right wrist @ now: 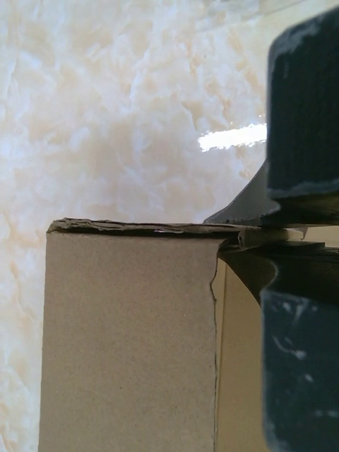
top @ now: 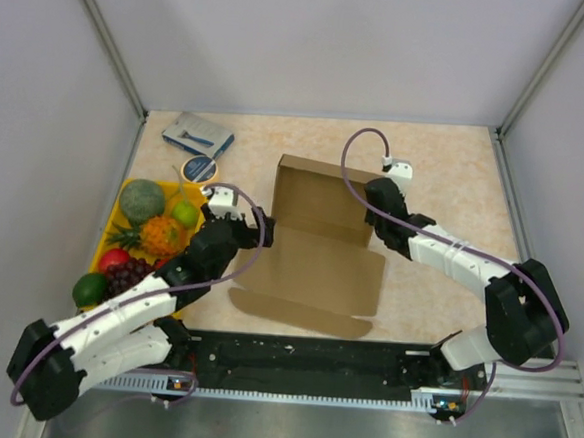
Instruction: Fold the paper box
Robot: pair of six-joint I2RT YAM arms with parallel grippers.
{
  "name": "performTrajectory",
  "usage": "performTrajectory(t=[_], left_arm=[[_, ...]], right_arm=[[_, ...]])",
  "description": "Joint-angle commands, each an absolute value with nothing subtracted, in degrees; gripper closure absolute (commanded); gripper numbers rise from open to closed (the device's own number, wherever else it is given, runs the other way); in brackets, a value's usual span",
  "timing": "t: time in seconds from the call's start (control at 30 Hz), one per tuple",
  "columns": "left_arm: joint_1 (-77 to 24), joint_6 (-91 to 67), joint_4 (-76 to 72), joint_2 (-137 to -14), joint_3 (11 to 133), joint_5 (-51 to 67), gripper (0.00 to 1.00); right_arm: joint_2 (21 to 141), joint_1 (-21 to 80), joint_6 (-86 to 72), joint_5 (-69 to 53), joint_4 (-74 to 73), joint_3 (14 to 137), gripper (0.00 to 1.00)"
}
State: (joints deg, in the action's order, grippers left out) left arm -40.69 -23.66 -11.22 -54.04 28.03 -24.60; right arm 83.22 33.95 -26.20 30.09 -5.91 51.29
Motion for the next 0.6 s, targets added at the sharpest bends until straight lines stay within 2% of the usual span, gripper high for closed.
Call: performTrajectory(t=[0.0, 0.13, 0.3, 0.47, 0.57], left_arm=[[-40.17, -31.17, 6.12, -44.14, 29.71, -16.19, 0.01], [-40.17, -34.89, 18.52, -34.57, 31.98, -13.88, 0.02], [-39.99, -45.85, 36.1, -31.56, 36.47, -13.37, 0.02], [-40.08, -58.34, 35.95, -26.02, 30.42, -0.29, 0.02], [-40.08, -64.93, 38.49, -23.38, 27.96, 1.32, 0.02]], right_arm=[[83.14, 33.84, -32.08, 36.3, -6.93, 52.91, 1.0], [84.11, 32.52, -35.24, 34.37, -10.88, 54.66, 1.0], [85.34, 28.57, -39.2, 23.92, -16.6, 59.14, 1.0], [88.24, 26.54, -40.07, 18.38, -21.44, 63.36, 1.0], [89.12, 26.11, -40.78, 17.06, -21.8, 64.16, 1.0]])
